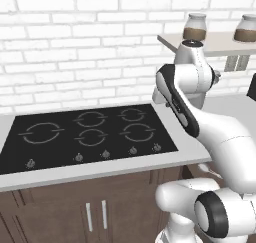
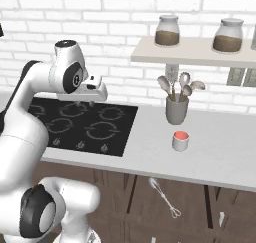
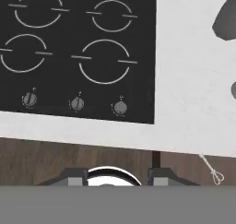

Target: Pick the tongs from the drawer and place it on the counter.

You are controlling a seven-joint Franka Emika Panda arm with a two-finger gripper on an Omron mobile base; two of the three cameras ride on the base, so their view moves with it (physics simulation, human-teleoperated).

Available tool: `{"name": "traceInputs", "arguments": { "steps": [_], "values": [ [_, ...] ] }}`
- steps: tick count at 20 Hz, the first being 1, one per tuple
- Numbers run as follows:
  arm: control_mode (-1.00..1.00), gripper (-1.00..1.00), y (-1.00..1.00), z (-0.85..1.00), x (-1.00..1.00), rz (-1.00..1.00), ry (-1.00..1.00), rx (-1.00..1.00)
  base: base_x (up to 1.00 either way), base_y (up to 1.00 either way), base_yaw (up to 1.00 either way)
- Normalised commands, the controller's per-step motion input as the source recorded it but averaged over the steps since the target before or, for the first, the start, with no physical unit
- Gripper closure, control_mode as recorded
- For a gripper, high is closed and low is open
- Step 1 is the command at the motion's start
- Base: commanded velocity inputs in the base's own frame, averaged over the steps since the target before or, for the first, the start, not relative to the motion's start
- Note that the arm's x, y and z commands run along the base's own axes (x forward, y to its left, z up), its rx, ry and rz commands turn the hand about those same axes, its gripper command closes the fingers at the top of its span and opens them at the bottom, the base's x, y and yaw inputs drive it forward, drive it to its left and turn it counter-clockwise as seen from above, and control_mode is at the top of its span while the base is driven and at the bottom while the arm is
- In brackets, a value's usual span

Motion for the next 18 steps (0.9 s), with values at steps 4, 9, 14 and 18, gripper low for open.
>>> {"name": "traceInputs", "arguments": {
  "steps": [4, 9, 14, 18],
  "values": [
    [-1.0, -1.0, -0.3, -0.01, -0.42, -0.07, 0.0, 0.0, 0.0, 0.0, 0.0],
    [-1.0, -1.0, -0.78, -0.23, -0.82, -0.21, 0.04, 0.0, 0.0, 0.0, 0.0],
    [-1.0, -1.0, -1.0, -0.45, -0.2, -0.12, 0.11, 0.0, 0.0, 0.0, 0.0],
    [-1.0, -1.0, -1.0, -0.59, -0.03, -0.09, 0.09, 0.0, 0.0, 0.0, 0.0]
  ]
}}
